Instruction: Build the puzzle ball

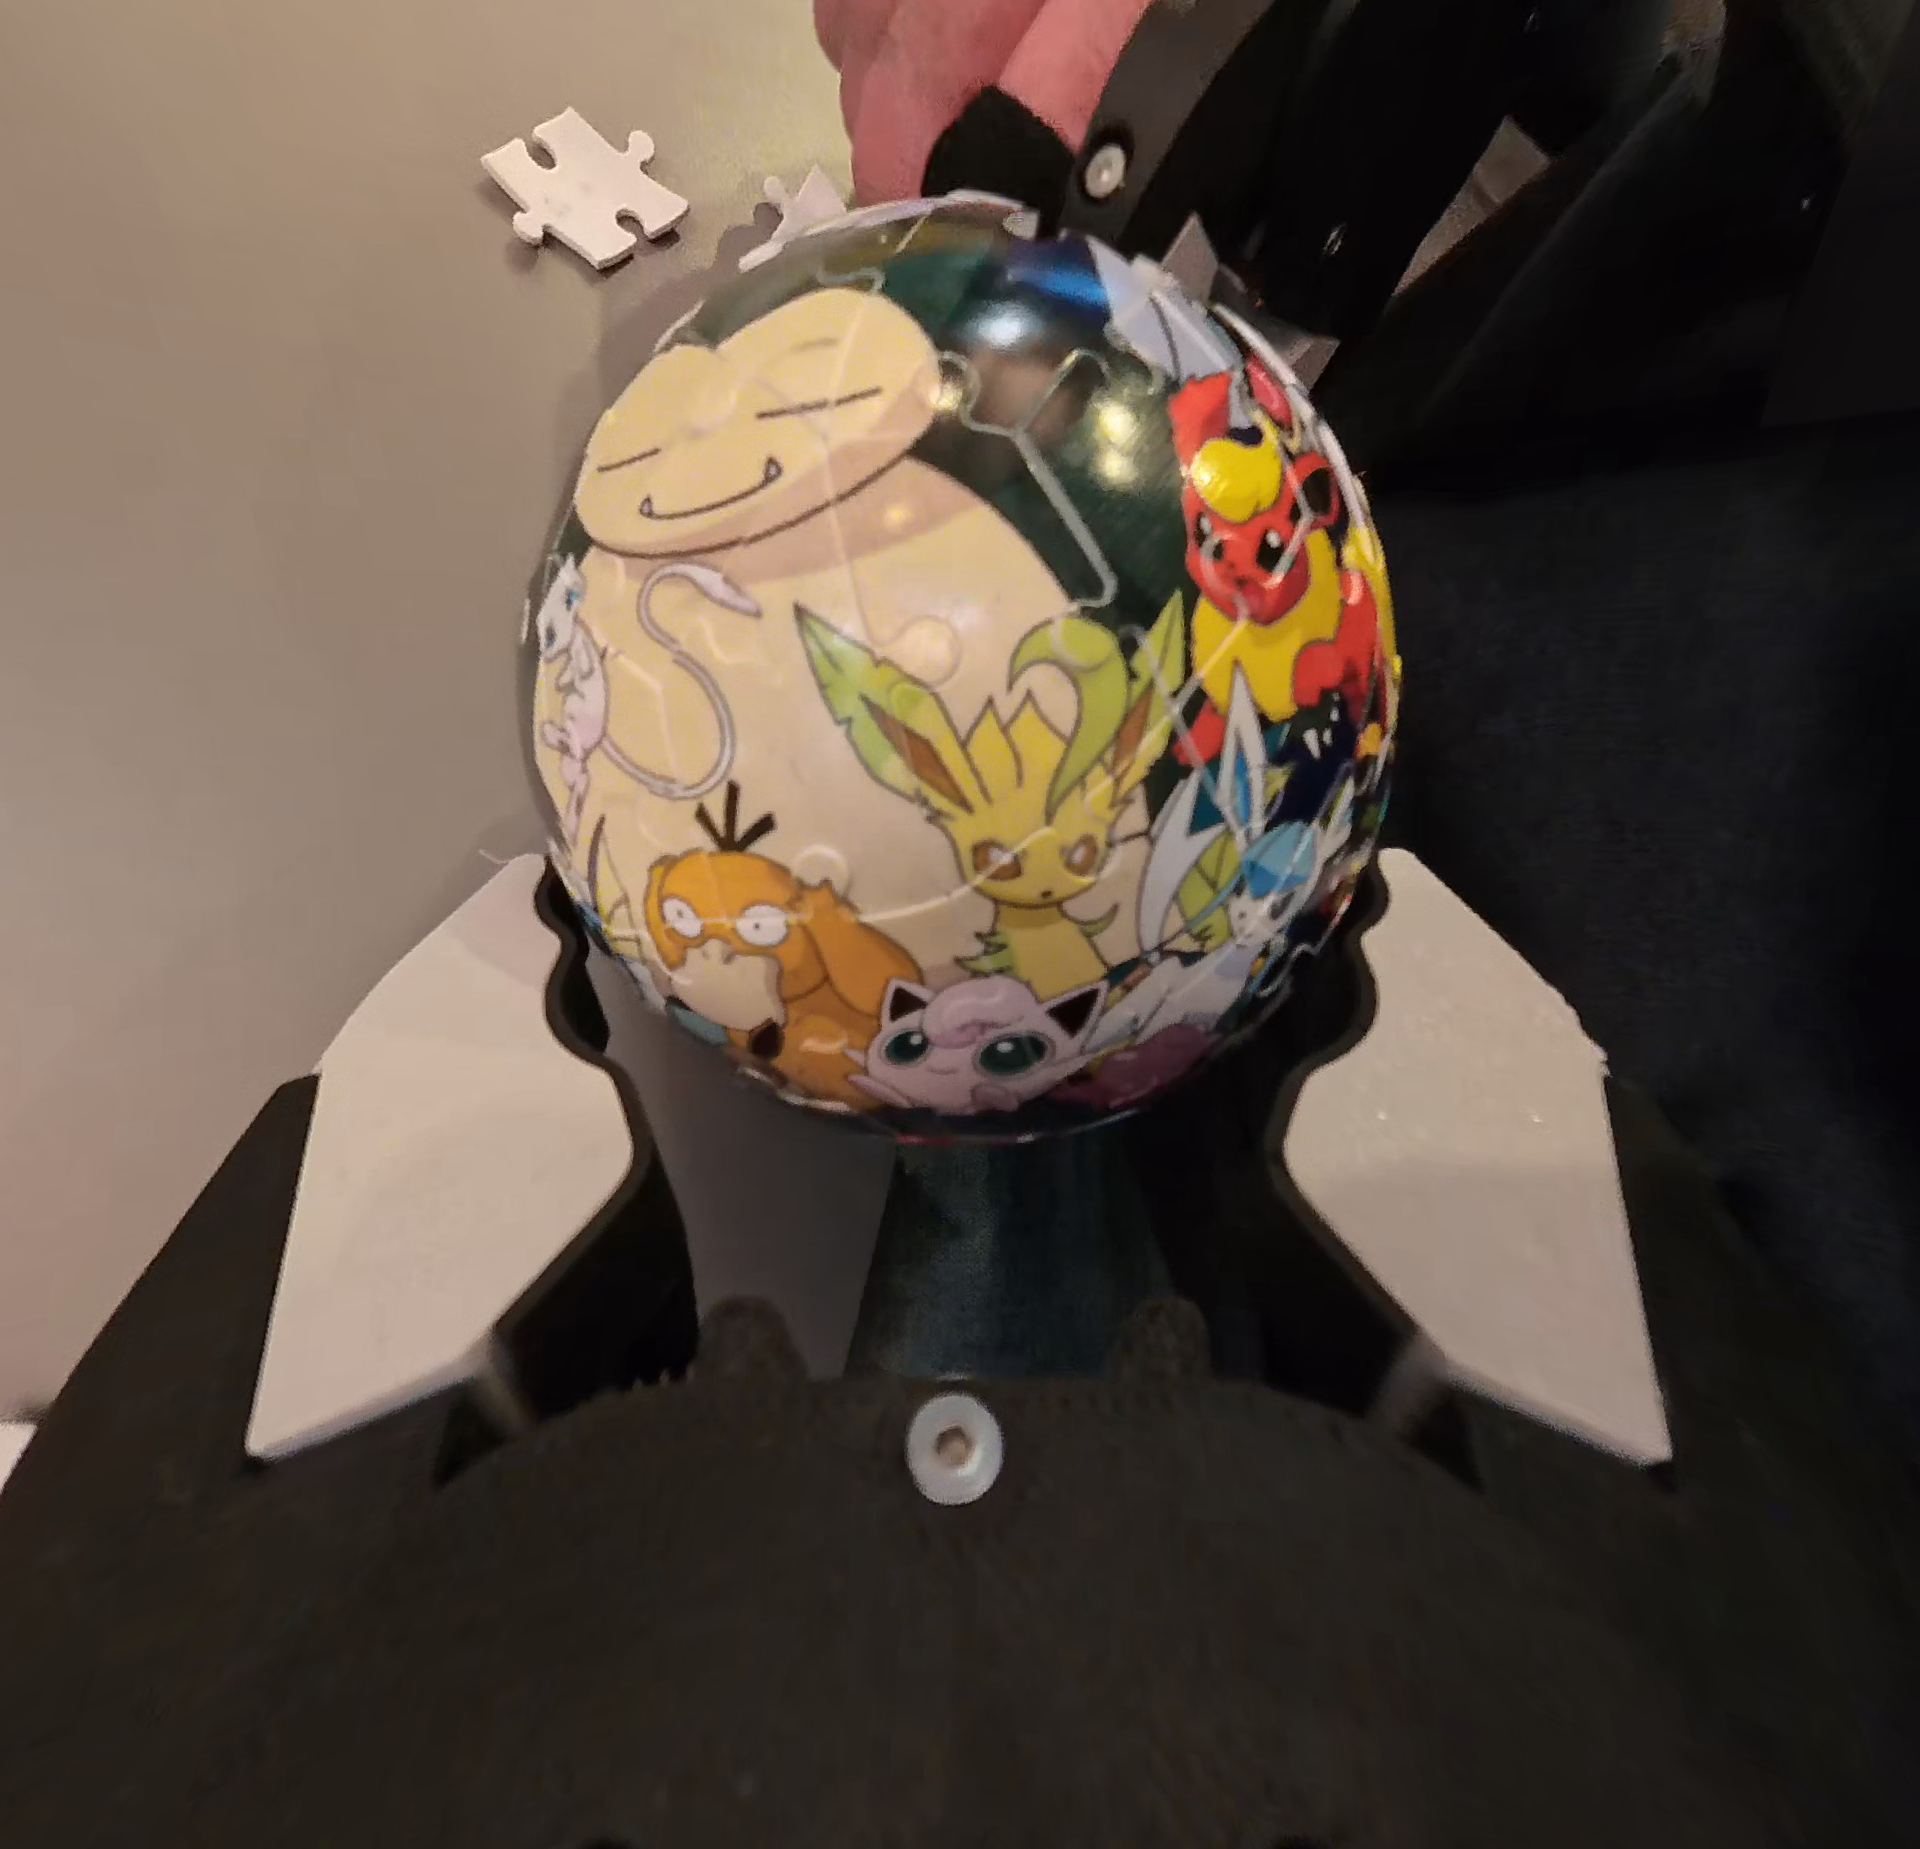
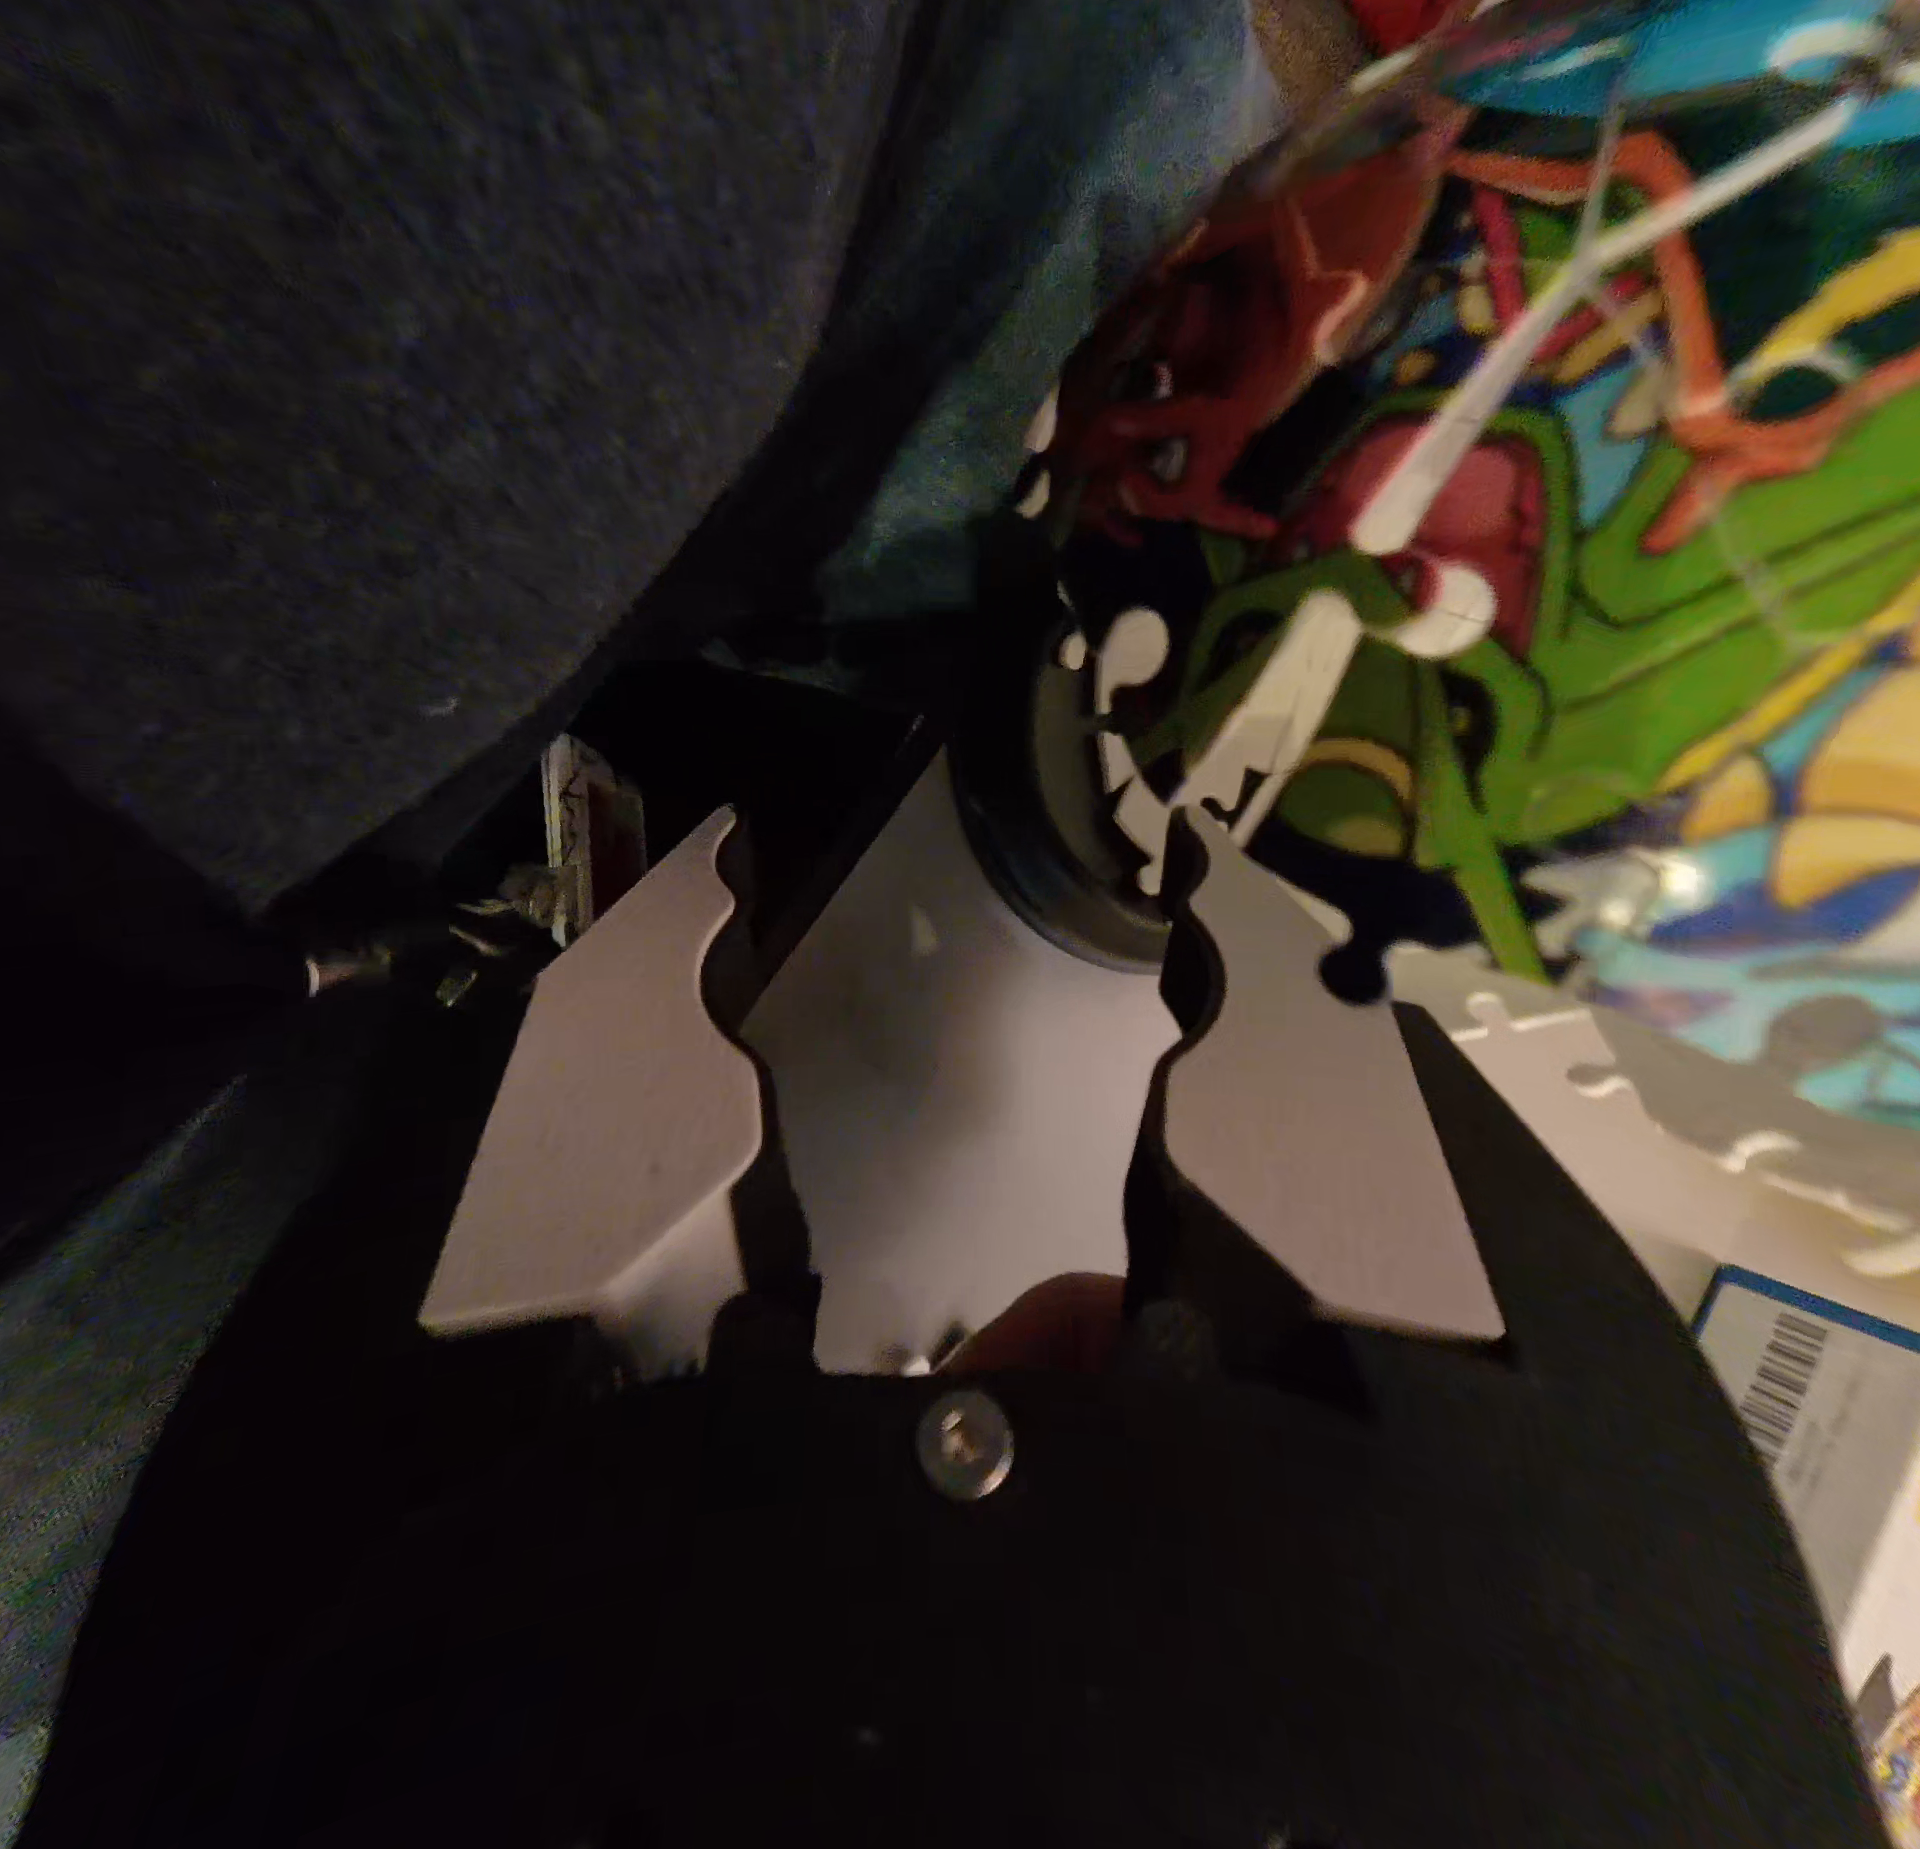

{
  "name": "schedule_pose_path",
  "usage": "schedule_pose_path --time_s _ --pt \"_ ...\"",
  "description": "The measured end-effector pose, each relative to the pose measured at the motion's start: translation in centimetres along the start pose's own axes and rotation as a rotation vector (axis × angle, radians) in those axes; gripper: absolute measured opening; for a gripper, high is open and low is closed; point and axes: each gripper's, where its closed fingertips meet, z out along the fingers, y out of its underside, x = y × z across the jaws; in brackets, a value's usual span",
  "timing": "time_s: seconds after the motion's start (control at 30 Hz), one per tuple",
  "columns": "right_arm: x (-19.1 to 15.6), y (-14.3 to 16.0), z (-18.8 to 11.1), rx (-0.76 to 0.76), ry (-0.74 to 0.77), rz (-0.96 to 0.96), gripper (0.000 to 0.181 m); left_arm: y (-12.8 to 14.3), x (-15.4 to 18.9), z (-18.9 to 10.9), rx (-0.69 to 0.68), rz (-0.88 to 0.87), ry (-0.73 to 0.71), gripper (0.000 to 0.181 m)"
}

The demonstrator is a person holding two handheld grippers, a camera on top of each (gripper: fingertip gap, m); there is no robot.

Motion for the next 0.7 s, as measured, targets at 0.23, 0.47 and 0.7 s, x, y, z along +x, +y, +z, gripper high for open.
schedule_pose_path --time_s 0.23,0.47,0.7 --pt "0.0 0.4 0.3 -0.054 -0.001 0.027 0.08 0.0 0.2 0.5 -0.007 0.004 0.005 0.134" --pt "-0.4 -0.1 -0.2 -0.078 -0.015 0.19 0.081 -0.3 0.1 0.9 -0.005 0.005 0.005 0.134" --pt "-0.7 -1.3 -0.1 -0.033 -0.058 0.322 0.087 -0.2 0.1 0.7 -0.006 0.003 0.005 0.134"
